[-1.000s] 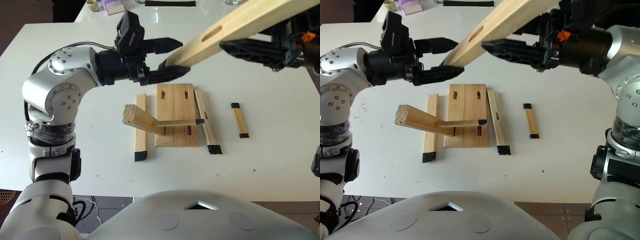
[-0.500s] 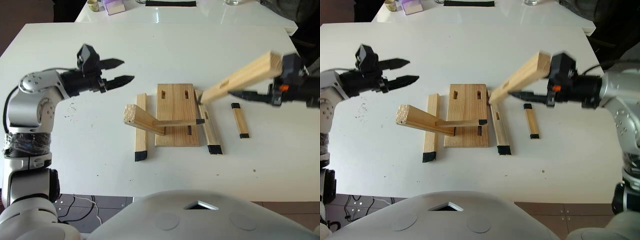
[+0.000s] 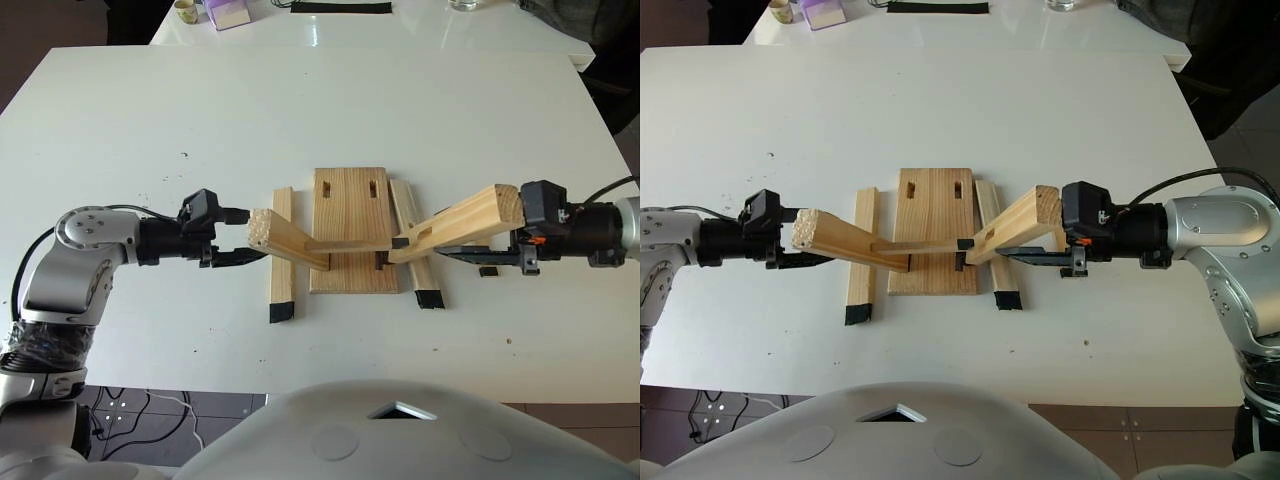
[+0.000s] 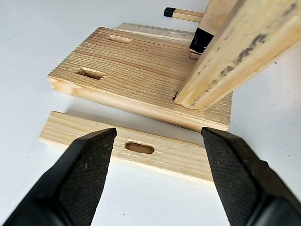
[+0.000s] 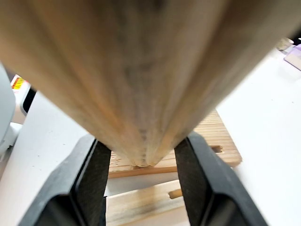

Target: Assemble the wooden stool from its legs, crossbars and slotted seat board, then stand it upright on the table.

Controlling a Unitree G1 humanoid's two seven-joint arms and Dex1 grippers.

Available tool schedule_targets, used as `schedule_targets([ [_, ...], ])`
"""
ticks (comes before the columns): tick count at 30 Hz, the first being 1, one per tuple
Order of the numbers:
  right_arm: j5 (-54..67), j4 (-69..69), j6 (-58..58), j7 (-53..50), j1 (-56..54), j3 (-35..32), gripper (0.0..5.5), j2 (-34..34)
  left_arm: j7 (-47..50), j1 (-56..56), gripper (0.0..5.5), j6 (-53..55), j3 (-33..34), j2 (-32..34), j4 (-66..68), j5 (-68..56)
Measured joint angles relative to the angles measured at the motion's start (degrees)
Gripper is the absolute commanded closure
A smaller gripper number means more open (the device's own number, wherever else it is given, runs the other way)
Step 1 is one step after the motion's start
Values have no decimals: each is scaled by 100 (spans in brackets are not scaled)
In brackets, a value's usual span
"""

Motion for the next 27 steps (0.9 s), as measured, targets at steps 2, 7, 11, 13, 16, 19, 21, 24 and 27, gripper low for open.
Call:
schedule_targets([
  [2, -4, 2, 1, -32, 33, 3, 350, 5, -8, 21, 214, 2, -28, 0, -70, -8],
  [7, -10, -2, -17, -124, 109, 54, 350, 72, -115, 17, 214, 0, -132, 0, -128, -3],
  [11, -34, -56, -138, -212, 175, 150, 350, 149, -122, -71, 214, 1, -262, 0, -146, 38],
  [13, -34, -88, -148, -244, 206, 158, 350, 158, -129, -130, 214, 1, -330, 0, -146, 109],
  [16, -32, -91, -170, -264, 190, 196, 350, 173, -142, -195, 214, 1, -357, 0, -145, 123],
  [19, -34, -92, -173, -306, 142, 268, 350, 220, -146, -243, 214, -2, -404, 0, -136, 165],
  [21, -32, -93, -170, -328, 125, 284, 350, 228, -146, -260, 214, -7, -465, 0, -134, 217],
  [24, -18, -99, -154, -352, 120, 285, 350, 229, -149, -260, 214, -9, -489, 0, -134, 230],
  [27, -20, -99, -123, -387, 91, 285, 350, 231, -149, -272, 214, -11, -515, 0, -134, 243],
])
